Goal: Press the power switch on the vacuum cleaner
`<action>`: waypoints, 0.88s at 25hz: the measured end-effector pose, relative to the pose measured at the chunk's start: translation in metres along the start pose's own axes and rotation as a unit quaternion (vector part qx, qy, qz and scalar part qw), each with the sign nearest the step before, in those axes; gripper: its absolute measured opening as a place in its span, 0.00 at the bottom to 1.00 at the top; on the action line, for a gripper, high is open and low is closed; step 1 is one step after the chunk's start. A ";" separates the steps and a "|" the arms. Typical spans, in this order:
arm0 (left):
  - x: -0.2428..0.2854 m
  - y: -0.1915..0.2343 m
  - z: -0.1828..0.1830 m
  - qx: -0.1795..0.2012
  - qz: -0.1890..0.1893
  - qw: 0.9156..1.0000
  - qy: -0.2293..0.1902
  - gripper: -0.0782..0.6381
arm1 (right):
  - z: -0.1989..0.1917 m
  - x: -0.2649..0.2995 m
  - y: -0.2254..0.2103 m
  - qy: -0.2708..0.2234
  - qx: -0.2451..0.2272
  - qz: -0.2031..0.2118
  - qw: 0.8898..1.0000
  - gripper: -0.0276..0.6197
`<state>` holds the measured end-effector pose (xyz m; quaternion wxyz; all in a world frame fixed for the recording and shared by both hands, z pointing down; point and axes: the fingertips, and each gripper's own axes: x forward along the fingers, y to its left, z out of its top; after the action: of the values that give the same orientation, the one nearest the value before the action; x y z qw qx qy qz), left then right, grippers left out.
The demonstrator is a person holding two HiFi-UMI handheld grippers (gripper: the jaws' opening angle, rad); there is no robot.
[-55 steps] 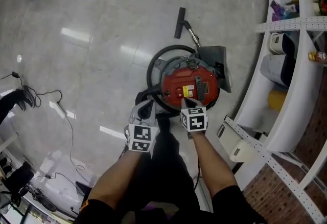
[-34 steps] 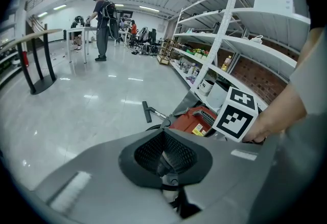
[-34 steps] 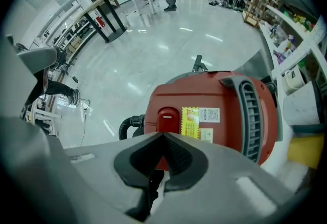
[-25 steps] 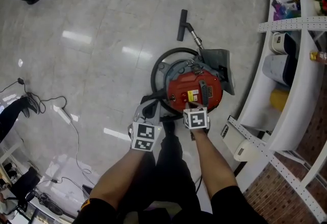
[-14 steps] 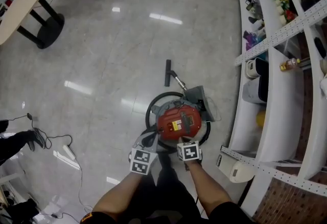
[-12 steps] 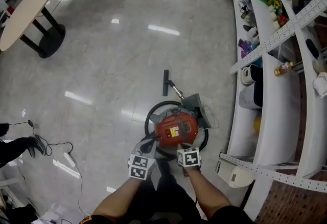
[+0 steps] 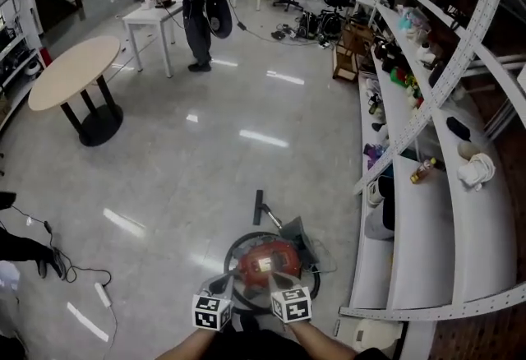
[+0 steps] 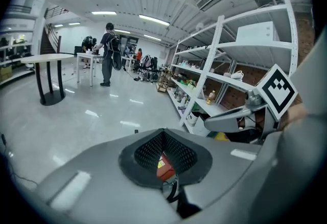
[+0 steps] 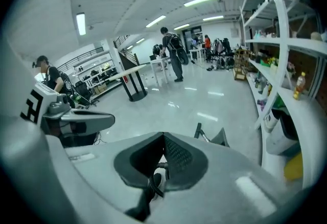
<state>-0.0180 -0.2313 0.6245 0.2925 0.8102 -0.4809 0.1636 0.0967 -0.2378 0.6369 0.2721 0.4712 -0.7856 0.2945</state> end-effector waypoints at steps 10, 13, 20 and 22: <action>-0.066 -0.012 0.024 0.012 0.037 0.997 -0.067 0.13 | 0.039 -0.057 0.053 -0.081 -0.069 0.047 0.993 0.03; -0.081 -0.018 0.031 0.026 0.039 0.996 -0.079 0.13 | 0.046 -0.069 0.063 -0.096 -0.073 0.052 0.991 0.03; -0.101 -0.033 0.032 0.049 0.027 0.994 -0.096 0.13 | 0.058 -0.090 0.074 -0.128 -0.082 0.047 0.987 0.03; -0.107 -0.038 0.032 0.057 0.022 0.993 -0.100 0.13 | 0.058 -0.099 0.079 -0.134 -0.082 0.045 0.987 0.03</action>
<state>-0.0373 -0.1644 0.5293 0.1926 0.8271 -0.5153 0.1156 0.0576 -0.1919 0.5119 0.1886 0.4465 -0.8569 0.1753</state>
